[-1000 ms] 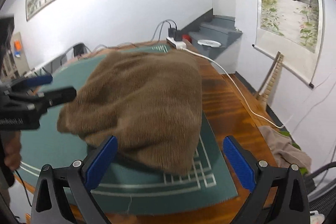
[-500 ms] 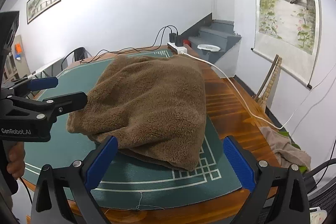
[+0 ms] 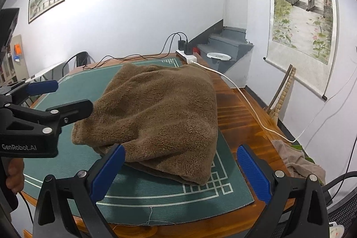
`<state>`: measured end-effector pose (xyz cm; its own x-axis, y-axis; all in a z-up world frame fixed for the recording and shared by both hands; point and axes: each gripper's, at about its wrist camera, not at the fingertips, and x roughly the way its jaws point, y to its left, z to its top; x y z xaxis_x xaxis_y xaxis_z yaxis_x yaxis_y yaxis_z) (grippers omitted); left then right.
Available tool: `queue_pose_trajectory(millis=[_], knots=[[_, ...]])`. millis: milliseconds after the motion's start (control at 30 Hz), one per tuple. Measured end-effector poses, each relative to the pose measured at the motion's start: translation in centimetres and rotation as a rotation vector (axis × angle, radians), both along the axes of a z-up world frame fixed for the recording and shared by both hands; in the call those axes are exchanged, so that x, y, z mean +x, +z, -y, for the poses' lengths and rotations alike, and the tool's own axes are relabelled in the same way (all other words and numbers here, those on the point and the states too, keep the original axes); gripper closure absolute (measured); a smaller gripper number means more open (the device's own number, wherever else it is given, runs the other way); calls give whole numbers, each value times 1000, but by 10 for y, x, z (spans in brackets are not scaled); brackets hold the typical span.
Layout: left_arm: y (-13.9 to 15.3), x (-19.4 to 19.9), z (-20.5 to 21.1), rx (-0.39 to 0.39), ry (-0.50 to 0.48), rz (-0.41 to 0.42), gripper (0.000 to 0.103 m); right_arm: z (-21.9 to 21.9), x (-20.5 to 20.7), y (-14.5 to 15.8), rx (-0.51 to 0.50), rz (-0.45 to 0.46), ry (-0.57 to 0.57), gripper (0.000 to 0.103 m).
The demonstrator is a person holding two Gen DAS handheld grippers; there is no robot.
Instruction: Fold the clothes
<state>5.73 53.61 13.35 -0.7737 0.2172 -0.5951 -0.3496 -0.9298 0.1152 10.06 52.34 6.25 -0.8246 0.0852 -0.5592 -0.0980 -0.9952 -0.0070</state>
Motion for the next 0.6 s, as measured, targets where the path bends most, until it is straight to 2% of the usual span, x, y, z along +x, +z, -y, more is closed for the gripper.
queue_pose_trajectory(millis=[233,600], knots=[[-2,0,7,-4,25,-5,0,-8,-4,0,-39,-1,-24,1],[-8,2,12,0,26,18,0,4,-5,0,-2,4,-9,1]])
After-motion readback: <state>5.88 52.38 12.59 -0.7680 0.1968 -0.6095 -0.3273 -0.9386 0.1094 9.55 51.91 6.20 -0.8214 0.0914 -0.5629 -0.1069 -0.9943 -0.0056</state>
